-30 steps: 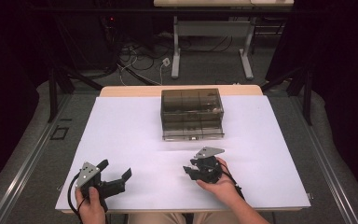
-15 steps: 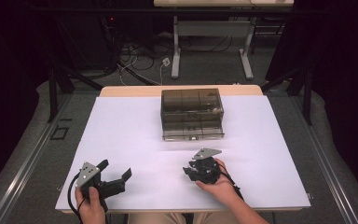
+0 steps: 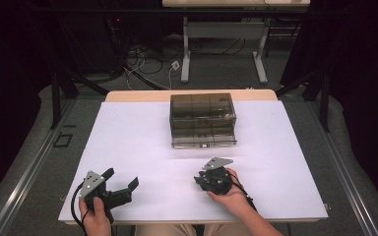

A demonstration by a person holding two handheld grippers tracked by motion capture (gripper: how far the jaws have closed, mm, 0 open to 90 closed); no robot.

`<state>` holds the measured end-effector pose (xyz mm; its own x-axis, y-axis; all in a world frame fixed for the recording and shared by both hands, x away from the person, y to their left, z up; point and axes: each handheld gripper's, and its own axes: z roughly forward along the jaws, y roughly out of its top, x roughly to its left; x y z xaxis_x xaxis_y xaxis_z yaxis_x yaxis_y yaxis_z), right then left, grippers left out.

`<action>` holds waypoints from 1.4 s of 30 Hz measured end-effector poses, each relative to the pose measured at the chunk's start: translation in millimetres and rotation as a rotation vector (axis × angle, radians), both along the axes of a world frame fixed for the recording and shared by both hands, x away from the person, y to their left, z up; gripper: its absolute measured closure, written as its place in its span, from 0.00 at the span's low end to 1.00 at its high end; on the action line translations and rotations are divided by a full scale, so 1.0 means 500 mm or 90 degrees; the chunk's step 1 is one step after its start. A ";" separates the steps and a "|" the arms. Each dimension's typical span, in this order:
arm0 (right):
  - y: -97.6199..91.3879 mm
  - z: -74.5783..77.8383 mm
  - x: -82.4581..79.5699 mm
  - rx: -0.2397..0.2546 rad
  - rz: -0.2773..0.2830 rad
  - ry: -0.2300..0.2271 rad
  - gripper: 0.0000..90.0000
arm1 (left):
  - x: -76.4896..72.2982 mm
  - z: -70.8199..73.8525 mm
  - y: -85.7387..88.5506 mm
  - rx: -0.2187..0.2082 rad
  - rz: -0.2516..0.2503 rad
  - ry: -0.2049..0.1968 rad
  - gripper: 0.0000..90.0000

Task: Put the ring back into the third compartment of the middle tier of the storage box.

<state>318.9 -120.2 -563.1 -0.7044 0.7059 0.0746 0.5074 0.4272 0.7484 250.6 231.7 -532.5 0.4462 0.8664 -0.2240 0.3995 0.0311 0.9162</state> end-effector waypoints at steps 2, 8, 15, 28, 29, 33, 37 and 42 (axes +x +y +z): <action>0.000 0.000 0.001 0.001 0.000 0.000 0.79 | 0.000 0.001 -0.001 0.000 -0.002 -0.002 0.00; 0.000 0.001 0.000 -0.002 0.002 0.003 0.79 | 0.000 0.000 0.000 0.000 -0.001 0.001 0.00; 0.002 0.003 -0.003 0.006 -0.001 0.001 0.80 | -0.001 0.001 0.000 -0.002 -0.003 -0.001 0.00; 0.003 0.006 -0.004 0.031 -0.015 -0.012 0.81 | 0.000 0.000 0.000 -0.001 -0.003 0.001 0.00; 0.003 0.005 -0.003 0.036 -0.017 -0.019 0.81 | 0.000 0.000 -0.001 -0.001 -0.003 0.001 0.00; 0.000 0.008 -0.001 0.043 -0.024 -0.019 0.81 | 0.000 0.001 -0.001 0.000 -0.002 0.000 0.00; -0.003 0.012 0.001 0.051 -0.030 -0.016 0.81 | -0.001 0.001 0.000 0.000 -0.003 -0.001 0.01; -0.006 0.017 0.002 0.057 -0.040 -0.013 0.81 | -0.001 0.001 0.000 0.000 -0.004 -0.002 0.00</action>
<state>320.1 -123.1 -554.7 -0.6612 0.7397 0.1248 0.5151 0.3268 0.7924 250.1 231.7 -531.7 0.4517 0.8641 -0.2221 0.3969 0.0283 0.9174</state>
